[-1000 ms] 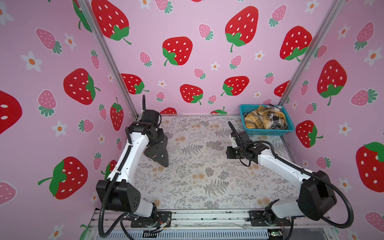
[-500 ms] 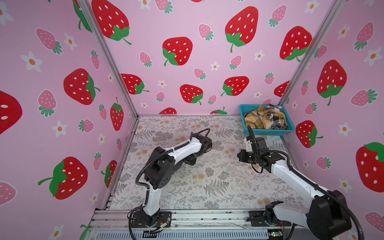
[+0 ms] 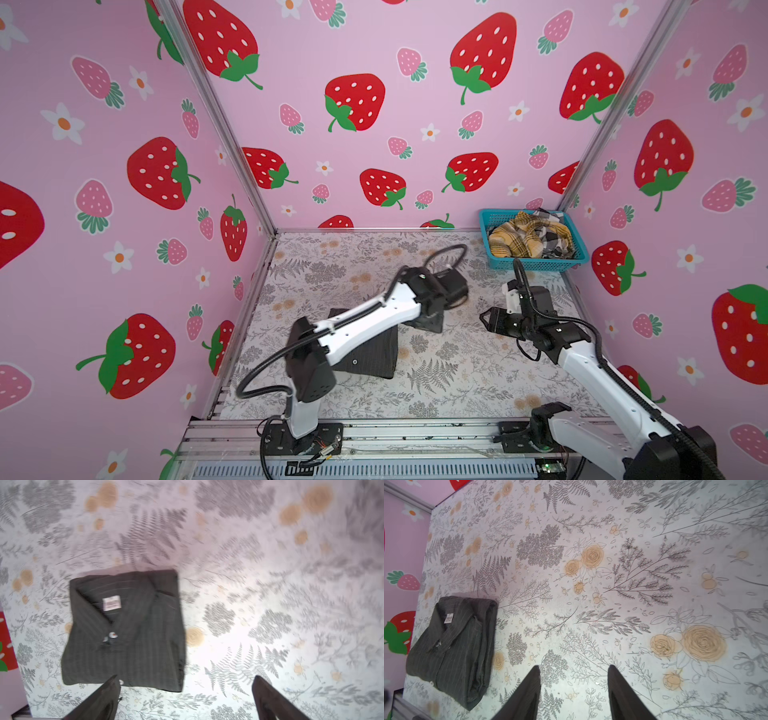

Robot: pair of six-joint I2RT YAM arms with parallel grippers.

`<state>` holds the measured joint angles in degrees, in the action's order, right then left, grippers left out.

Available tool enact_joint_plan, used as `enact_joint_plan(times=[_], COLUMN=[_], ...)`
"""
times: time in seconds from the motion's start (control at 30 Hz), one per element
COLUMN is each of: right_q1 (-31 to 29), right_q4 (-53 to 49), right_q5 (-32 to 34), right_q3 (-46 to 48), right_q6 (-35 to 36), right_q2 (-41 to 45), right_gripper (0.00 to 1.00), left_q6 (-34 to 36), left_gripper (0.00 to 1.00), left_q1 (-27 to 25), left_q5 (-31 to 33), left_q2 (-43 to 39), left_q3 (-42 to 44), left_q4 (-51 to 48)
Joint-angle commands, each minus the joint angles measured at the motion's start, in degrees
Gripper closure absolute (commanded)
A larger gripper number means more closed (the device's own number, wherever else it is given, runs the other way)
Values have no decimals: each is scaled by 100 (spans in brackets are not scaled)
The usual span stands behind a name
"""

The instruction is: Fold and stack the long sleeve shirts

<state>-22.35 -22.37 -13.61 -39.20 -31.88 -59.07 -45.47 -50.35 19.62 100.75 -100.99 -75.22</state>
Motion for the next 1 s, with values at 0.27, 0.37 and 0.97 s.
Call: enact_joint_plan(times=[0.27,0.37,0.97], right_q1=[-3270,-3567,-3601], right_q4=[1199,1269,-10], right_q5=[-353,-440,762], right_q3=[-1926,-2489,-3164], right_q6=[-378,-433,-720], right_q2=[-2777,-3580,-5380], right_gripper=[63,65,79], left_q6=[777,798,260], left_gripper=[64,70,86], left_q1=[4457,4488,3998], left_q5=[-2998,-3310,-3379], left_q2=[-2531,-2481,-1743], left_q3=[4037,4512,5705], left_q4=[2606,2819,4205])
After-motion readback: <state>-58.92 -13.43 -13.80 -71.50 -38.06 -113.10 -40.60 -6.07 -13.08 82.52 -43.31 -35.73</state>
